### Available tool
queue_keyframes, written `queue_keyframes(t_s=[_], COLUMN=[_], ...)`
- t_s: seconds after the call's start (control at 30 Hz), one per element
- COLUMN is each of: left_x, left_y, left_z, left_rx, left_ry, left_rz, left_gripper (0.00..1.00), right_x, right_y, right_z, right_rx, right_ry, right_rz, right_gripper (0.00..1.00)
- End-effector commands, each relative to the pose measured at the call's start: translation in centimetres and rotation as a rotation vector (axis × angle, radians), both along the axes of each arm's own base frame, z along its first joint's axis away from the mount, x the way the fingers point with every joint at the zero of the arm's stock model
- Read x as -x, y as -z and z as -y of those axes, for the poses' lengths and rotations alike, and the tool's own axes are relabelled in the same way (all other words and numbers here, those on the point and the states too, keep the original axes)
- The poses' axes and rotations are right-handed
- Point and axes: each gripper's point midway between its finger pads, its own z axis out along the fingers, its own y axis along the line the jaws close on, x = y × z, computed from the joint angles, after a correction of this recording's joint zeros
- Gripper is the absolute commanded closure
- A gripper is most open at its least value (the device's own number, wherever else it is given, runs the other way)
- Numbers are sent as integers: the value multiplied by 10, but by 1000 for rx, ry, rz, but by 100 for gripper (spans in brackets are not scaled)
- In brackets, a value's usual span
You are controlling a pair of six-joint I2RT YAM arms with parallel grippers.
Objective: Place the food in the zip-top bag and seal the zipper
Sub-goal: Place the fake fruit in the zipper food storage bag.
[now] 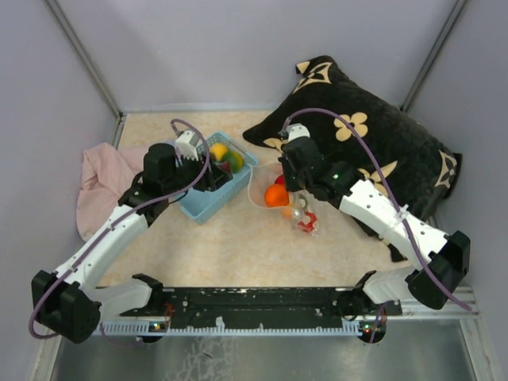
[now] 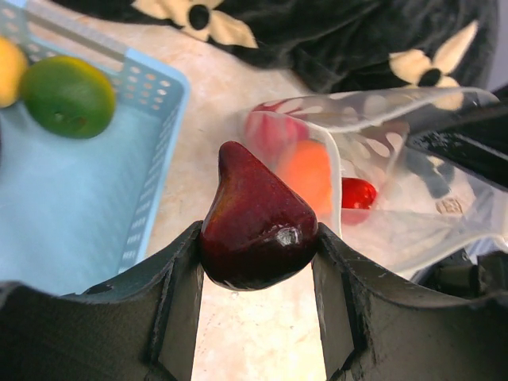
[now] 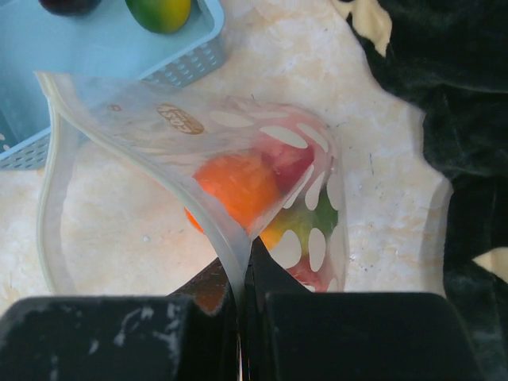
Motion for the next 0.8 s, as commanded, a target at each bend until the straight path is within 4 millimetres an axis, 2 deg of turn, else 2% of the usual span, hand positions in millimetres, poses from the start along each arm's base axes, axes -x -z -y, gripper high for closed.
queue_keyframes(t_s=[0.0,0.17,0.33,0.47,0.63,0.77], left_x=[20,35,48,52,56,58], left_y=[-42,-64,-84,-98,-101,-89], left_z=[23,43,64,72,87,96], left_rx=[66,98,119,143,119,96], left_ry=[163,248,299,310,351,372], left_rz=[127,206,272,321,362,367], left_gripper=[50,50,50,50,49,49], right_x=[-14,-16,-15,-13,-12,-13], right_y=[-35,-42,-38,-35,-35,-37], right_z=[5,5,-1,-6,-9,-10], right_rx=[28,34,15,-10,-24,-32], right_ry=[9,6,-7,-20,-24,-25], right_rz=[84,95,78,66,62,67], right_gripper=[100,100,100,100,100,100])
